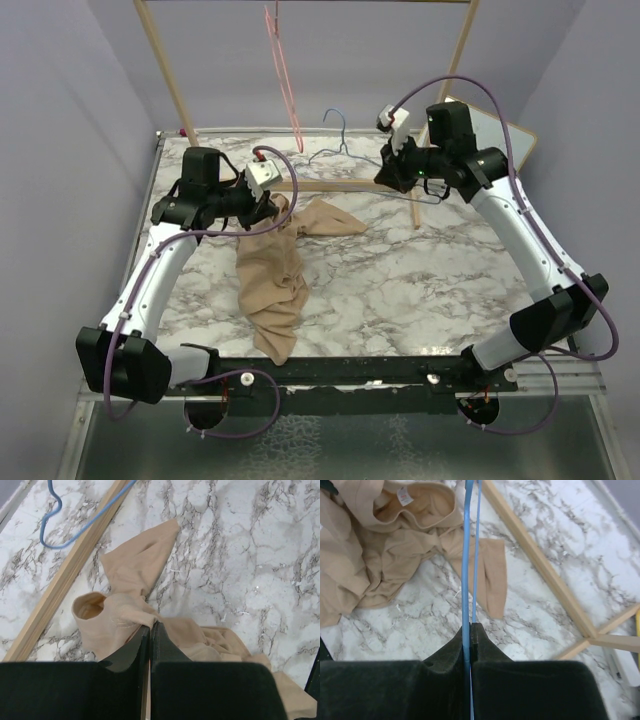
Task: Place the t-shirt on the hanger
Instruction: Place the hanger at the clothesline.
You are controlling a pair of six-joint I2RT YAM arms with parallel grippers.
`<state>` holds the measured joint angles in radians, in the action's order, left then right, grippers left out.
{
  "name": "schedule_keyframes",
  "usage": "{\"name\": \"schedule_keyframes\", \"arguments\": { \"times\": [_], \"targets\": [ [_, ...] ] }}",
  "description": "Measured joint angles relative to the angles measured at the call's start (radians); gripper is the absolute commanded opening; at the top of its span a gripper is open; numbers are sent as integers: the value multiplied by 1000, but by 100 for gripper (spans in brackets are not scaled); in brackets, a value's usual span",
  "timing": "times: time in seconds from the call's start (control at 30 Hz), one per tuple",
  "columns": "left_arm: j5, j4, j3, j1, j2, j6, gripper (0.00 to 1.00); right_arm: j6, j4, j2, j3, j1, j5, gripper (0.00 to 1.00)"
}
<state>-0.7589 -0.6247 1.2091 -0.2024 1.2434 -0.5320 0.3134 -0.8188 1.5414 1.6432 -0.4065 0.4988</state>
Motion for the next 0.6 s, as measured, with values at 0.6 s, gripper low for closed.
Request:
{"name": "schedule_keyframes", "arguments": {
  "times": [0.6],
  "targets": [
    [-4,133,0,5,51,101,0,-166,254,-64,132,0,-370,1]
  ]
}}
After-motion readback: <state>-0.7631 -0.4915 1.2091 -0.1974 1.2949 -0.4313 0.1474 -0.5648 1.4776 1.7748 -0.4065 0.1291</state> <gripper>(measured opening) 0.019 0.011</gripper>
